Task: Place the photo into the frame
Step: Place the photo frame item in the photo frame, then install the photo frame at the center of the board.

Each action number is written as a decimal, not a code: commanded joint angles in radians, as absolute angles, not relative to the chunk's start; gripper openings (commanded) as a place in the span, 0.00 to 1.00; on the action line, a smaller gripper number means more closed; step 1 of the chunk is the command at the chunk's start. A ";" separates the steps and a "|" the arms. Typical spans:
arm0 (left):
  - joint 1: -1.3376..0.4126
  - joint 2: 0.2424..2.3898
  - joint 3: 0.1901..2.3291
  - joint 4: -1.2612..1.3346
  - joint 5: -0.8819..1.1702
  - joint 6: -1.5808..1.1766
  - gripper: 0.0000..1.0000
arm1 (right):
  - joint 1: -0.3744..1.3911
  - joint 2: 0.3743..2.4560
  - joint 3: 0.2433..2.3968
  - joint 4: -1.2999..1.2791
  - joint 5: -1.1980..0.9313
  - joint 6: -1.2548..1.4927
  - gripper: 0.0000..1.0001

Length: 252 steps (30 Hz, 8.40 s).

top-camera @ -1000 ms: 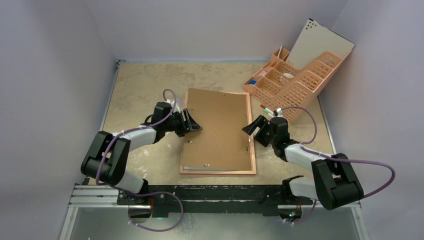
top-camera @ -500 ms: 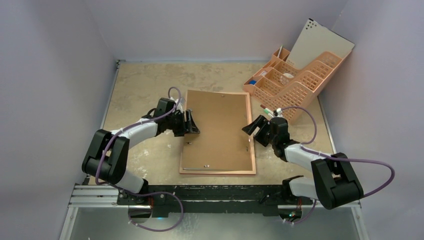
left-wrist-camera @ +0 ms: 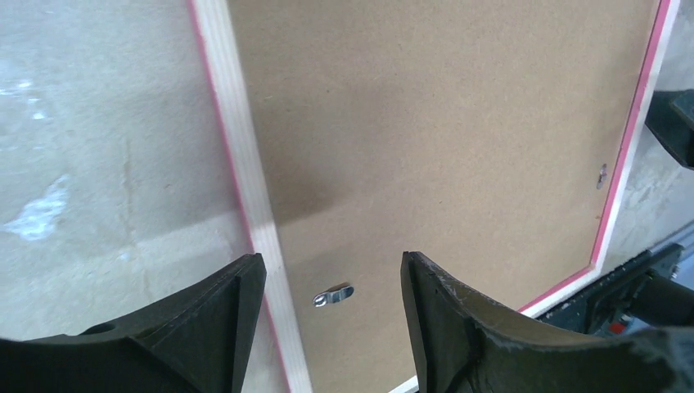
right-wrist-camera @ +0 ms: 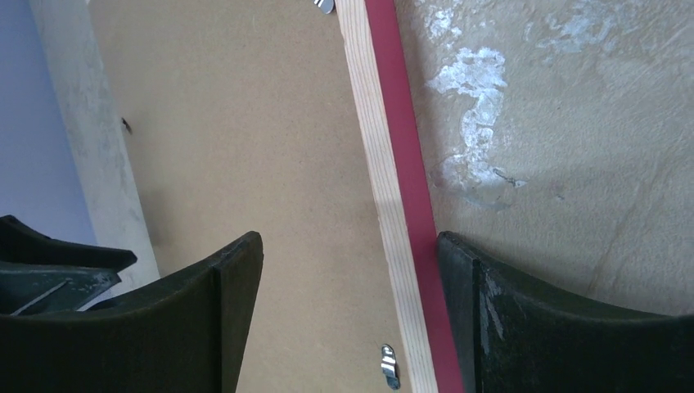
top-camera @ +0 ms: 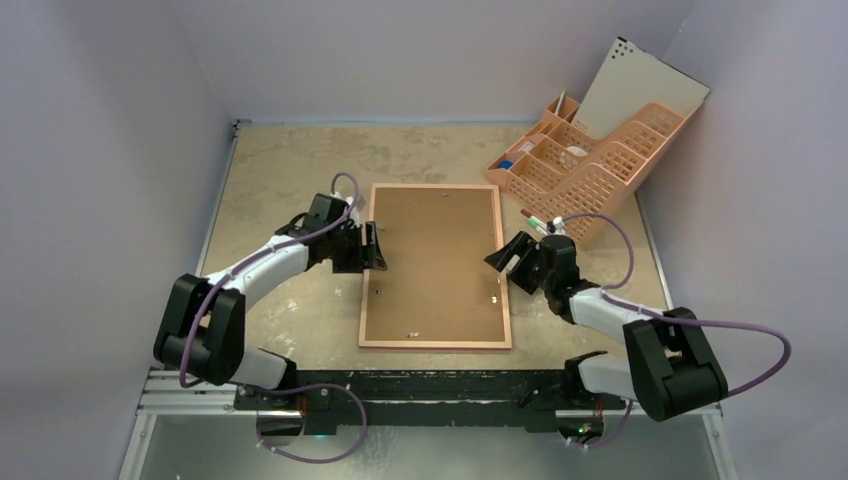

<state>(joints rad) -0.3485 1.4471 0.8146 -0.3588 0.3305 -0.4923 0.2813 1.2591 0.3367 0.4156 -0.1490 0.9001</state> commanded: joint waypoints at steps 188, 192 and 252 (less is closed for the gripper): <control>-0.359 1.121 0.360 -0.157 0.337 -0.796 0.02 | 0.962 1.895 1.026 0.244 -0.182 1.026 0.35; -0.359 1.124 0.360 -0.153 0.340 -0.794 0.00 | 0.963 1.908 1.026 0.260 -0.200 1.030 0.35; -0.359 1.109 0.368 -0.189 0.312 -0.808 0.10 | 1.061 1.768 0.872 0.397 0.067 1.291 0.39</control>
